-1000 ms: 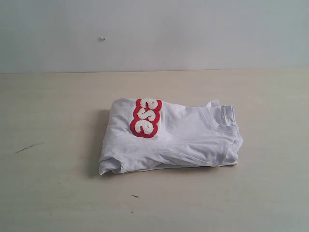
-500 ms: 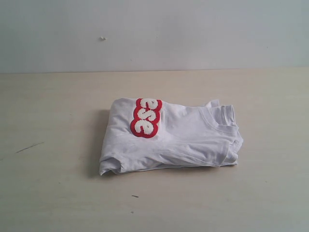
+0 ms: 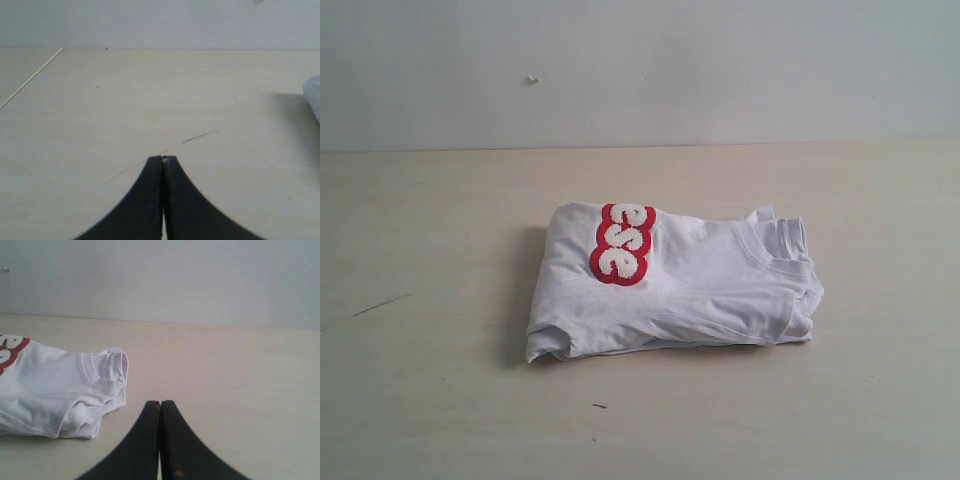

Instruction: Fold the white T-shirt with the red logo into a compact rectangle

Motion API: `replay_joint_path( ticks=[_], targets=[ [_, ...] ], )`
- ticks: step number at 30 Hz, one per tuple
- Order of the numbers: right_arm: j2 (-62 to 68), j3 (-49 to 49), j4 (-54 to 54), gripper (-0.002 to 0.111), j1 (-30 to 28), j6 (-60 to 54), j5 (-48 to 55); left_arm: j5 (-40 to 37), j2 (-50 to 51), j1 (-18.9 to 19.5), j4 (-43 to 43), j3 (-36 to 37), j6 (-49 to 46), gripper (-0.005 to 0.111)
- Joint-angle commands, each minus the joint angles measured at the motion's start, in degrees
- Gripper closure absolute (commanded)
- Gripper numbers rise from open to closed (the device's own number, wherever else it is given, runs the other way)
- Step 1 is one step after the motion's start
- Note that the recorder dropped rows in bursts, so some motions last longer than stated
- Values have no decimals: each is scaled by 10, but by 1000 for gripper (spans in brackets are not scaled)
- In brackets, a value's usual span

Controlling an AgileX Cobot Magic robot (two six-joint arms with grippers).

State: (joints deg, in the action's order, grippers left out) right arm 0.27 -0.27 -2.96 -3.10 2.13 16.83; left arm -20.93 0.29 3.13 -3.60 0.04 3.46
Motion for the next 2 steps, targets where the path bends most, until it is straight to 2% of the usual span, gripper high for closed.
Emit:
replay_joint_path(
  ticks=[1, 2],
  targets=[
    [-3, 3, -3, 108, -2, 1, -2, 5, -3, 0, -4, 0, 0, 107],
    [-3, 3, -3, 108, -2, 1, -2, 5, -3, 0, -4, 0, 0, 107]
  ],
)
